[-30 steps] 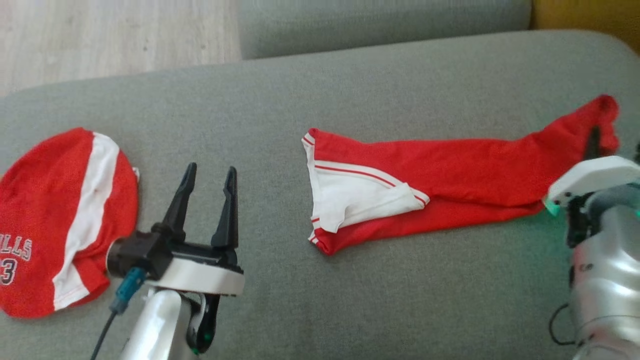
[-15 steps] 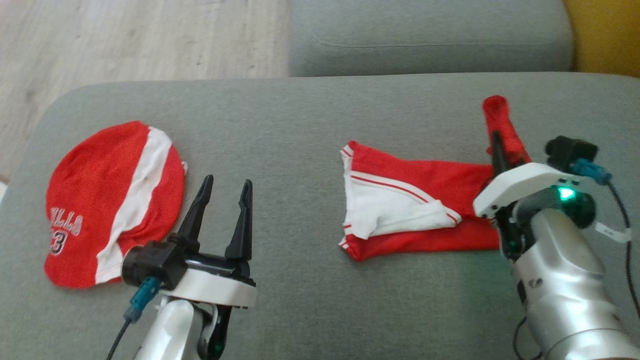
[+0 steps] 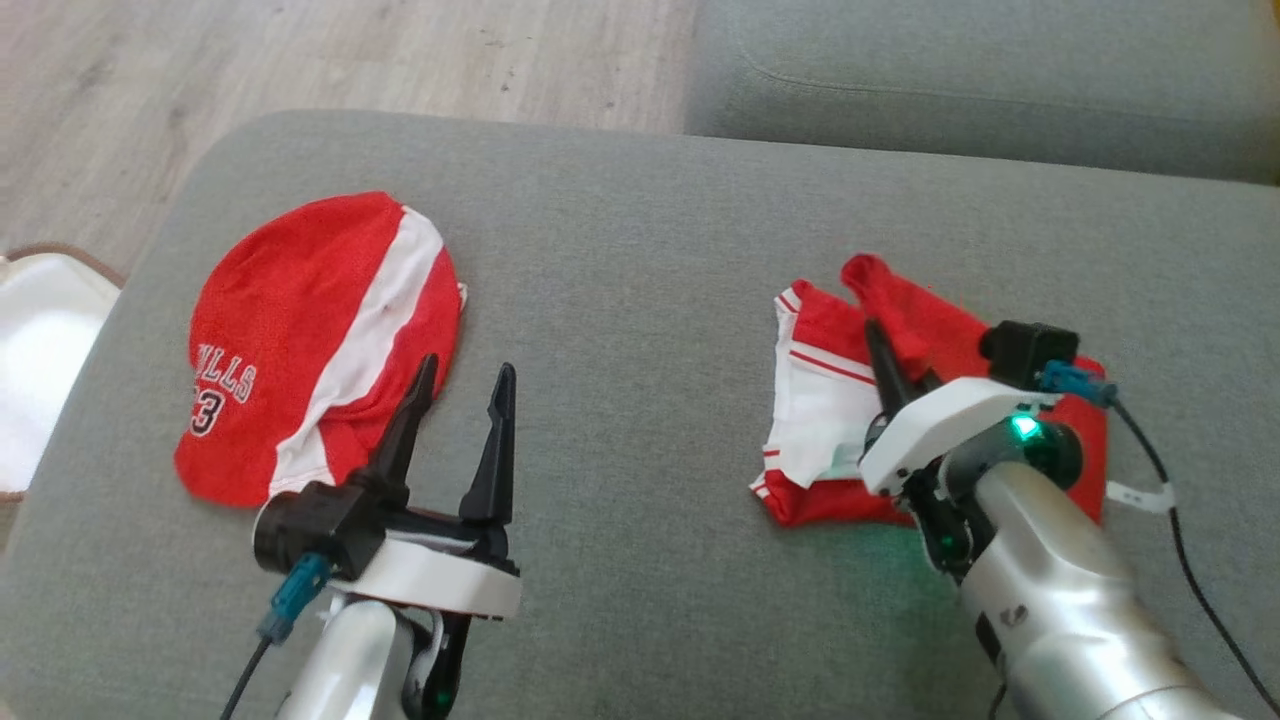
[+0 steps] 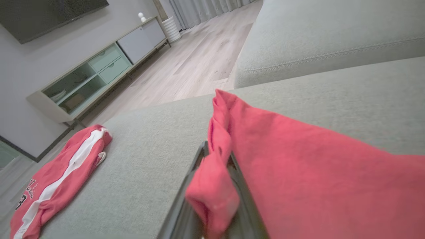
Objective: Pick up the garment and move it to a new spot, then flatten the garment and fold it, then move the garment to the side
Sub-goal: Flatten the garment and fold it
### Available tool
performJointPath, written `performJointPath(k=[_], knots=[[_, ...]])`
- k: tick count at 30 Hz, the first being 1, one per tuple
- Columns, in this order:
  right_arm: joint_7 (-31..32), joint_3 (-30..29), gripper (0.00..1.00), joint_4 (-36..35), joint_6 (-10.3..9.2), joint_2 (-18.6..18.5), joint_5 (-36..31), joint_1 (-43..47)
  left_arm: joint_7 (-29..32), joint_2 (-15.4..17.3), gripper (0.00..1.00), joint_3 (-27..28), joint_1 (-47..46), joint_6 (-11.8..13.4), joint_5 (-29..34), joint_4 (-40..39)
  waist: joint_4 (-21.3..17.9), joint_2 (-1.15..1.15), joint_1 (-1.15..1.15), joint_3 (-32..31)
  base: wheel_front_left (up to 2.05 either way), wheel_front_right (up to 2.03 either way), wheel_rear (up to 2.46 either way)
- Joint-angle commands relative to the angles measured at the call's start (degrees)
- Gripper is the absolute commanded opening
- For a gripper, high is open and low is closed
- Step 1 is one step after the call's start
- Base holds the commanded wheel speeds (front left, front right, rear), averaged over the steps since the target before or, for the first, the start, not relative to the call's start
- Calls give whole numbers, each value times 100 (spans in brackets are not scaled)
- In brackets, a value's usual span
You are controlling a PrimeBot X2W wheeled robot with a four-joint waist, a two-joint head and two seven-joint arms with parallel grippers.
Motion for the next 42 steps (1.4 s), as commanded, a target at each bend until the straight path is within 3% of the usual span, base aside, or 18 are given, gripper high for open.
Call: performJointPath(k=[1, 11, 13, 18, 23, 29, 35, 42], knots=[[-112, 321, 0, -140, 39, 68, 178, -29, -55, 1, 100, 175, -244, 14, -22, -138, 84, 0, 0, -35, 0, 0, 0], [-170, 1106, 0, -27, 39, 68, 747, 27, -55, 26, 100, 180, -251, 6, -9, -94, 175, 0, 0, -56, 0, 0, 0], [-148, 1285, 100, -23, 39, 68, 895, 34, -55, 36, 100, 192, -266, 11, -10, -93, 166, 0, 0, -47, 0, 0, 0], [-123, 1823, 100, -297, 39, 68, 1360, 40, -55, 54, 100, 225, -259, 42, -8, -85, 59, 0, 0, -56, 0, 0, 0], [-411, 1911, 100, -258, 39, 69, 1434, -263, -55, 75, 100, 250, -224, 62, -11, -109, -194, 0, 0, -105, 0, 0, 0], [-587, 836, 100, 7, 39, -5, 285, -779, -55, 112, 100, 344, -165, 144, 43, -239, -723, 0, 0, -141, 0, 0, 0], [-590, -507, 100, -980, 39, -323, -1229, -101, -55, 74, 100, 393, -114, 223, 95, -304, -1052, 0, 0, -162, 0, 0, 0], [-591, -1604, 100, -2205, 39, -189, -2263, 1081, -55, 24, 100, 515, -11, 192, 96, -282, -1299, 0, 0, -158, 0, 0, 0]])
